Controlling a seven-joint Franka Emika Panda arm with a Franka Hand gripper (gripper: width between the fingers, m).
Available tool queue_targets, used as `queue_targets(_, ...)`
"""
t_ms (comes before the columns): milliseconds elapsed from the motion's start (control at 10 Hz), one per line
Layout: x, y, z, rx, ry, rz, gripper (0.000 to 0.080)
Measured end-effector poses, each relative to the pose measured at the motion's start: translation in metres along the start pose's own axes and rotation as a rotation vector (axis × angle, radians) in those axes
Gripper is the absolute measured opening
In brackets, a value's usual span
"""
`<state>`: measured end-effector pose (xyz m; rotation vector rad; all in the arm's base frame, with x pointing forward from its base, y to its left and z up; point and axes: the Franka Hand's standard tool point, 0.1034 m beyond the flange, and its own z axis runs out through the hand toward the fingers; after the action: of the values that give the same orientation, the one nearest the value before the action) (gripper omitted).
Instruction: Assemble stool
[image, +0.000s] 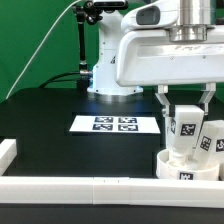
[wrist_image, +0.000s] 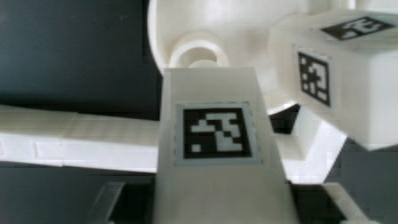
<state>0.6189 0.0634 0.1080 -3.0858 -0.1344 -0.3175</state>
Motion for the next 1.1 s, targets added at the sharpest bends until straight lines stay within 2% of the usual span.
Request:
queue_targets(200, -0.0032, 0.0059, 0.0056, -0.002, -0.009, 0.006, 0.0340)
queue_targets(600, -0.0013, 0.0080, 0.0059, -0.006, 0.007, 0.007, 0.0340)
queue_targets(1100, -0.0015, 0.0035, 0.0102, -0.006, 0.013, 0.001, 0.0340)
